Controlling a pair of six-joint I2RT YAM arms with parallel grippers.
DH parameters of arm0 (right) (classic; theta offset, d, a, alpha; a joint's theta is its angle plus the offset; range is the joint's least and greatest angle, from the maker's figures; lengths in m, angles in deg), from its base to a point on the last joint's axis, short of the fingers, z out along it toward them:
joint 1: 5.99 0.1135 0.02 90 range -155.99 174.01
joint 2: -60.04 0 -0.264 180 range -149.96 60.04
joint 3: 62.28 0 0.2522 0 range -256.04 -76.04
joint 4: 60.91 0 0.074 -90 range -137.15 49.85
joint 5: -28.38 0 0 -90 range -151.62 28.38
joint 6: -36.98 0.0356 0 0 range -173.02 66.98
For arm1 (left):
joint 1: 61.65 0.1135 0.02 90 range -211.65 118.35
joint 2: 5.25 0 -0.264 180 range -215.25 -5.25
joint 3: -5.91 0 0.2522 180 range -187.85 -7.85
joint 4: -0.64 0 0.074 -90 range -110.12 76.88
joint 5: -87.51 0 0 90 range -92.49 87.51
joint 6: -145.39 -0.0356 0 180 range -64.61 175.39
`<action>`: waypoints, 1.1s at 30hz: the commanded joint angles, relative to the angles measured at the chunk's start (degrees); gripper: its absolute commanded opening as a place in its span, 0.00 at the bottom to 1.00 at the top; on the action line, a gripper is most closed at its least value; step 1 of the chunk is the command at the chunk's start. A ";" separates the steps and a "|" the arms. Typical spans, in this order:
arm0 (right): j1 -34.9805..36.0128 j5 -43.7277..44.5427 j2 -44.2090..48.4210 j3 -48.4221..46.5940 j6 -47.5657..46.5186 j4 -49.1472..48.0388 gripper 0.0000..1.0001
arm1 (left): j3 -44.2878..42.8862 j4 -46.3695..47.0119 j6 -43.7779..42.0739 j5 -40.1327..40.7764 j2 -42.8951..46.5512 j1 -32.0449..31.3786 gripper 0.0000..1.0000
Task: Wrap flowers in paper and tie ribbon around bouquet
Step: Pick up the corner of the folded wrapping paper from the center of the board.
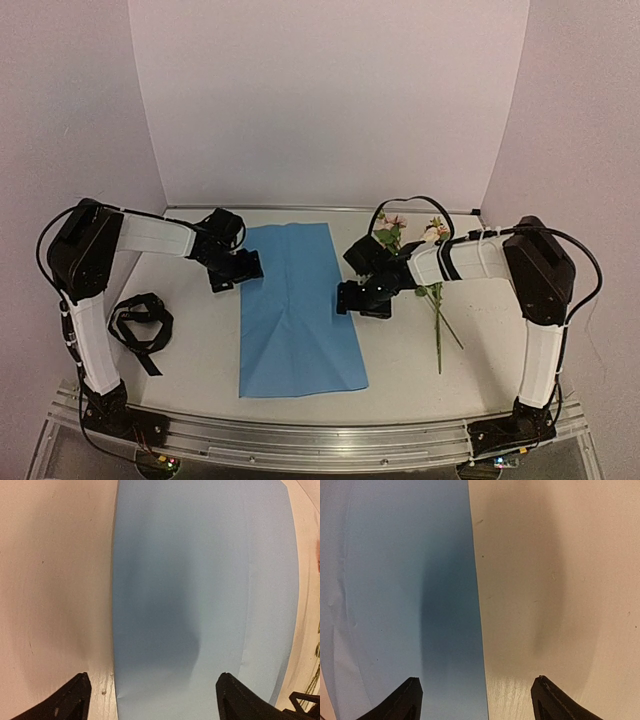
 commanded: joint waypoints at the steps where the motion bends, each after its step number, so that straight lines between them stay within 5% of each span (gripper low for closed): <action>1: -0.32 -0.78 2.60 1.46 1.83 -0.89 0.77 | 0.75 -1.00 -1.21 -1.48 3.74 -0.25 0.85; 13: -1.14 -6.91 1.85 3.70 5.15 -4.12 0.66 | 1.08 1.29 -0.36 -3.80 0.44 -1.04 0.54; 27: -2.05 -15.98 -2.02 0.86 9.77 -8.49 0.49 | 2.24 2.62 0.52 -4.08 -1.79 -1.73 0.45; 33: -2.45 -17.95 -2.49 -1.33 10.29 -8.79 0.32 | 2.67 3.28 0.58 -4.46 -2.21 -1.75 0.43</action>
